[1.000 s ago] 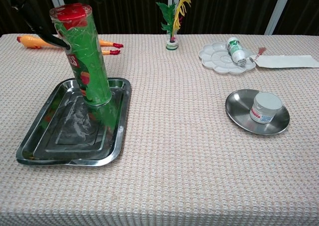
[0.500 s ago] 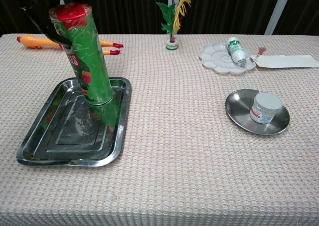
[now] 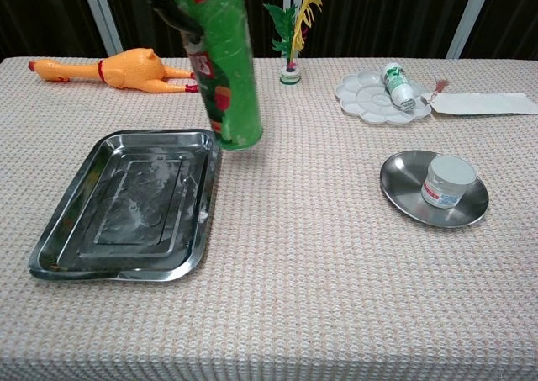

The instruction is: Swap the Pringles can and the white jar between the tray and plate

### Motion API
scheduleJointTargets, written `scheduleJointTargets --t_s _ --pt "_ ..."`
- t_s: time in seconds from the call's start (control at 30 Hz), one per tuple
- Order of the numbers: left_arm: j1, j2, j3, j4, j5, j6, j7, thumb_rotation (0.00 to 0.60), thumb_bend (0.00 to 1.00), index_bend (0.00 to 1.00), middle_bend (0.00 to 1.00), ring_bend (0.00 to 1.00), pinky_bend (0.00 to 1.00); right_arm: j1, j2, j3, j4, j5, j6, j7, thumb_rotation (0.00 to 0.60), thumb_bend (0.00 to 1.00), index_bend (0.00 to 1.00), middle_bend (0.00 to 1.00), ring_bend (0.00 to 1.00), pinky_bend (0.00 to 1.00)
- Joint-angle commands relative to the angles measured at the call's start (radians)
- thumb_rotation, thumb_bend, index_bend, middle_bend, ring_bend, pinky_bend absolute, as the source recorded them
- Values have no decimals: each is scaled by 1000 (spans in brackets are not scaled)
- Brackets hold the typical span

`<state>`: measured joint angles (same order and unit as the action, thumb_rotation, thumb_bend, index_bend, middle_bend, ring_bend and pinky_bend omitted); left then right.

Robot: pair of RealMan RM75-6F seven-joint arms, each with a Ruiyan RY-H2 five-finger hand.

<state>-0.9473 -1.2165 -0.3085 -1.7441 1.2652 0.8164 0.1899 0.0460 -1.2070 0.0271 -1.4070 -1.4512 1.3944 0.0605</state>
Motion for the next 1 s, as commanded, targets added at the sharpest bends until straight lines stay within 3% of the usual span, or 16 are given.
scheduleJointTargets --t_s 0.03,0.23,0.5,0.8,1.0 --pt "-81 -83 -25 68 -37 -52 19 600 166 451 440 384 665 -1 -2 0 7 3 -2 8 600 177 0 0 0 0" --pt "-168 -189 -26 184 -74 -91 42 600 166 448 440 383 665 -2 -6 0 21 3 -4 23 600 178 0 0 0 0" --pt "-187 -233 12 250 -76 -93 36 600 165 431 421 379 663 -2 -11 -1 40 4 -12 43 600 178 0 0 0 0" --pt "-184 -223 35 233 -47 -67 28 600 141 163 262 213 560 1 -14 -2 42 -2 -14 46 600 178 0 0 0 0" --pt "-175 -196 34 214 -52 -39 35 600 133 116 139 117 490 2 -14 -4 38 -7 -14 42 600 178 0 0 0 0"
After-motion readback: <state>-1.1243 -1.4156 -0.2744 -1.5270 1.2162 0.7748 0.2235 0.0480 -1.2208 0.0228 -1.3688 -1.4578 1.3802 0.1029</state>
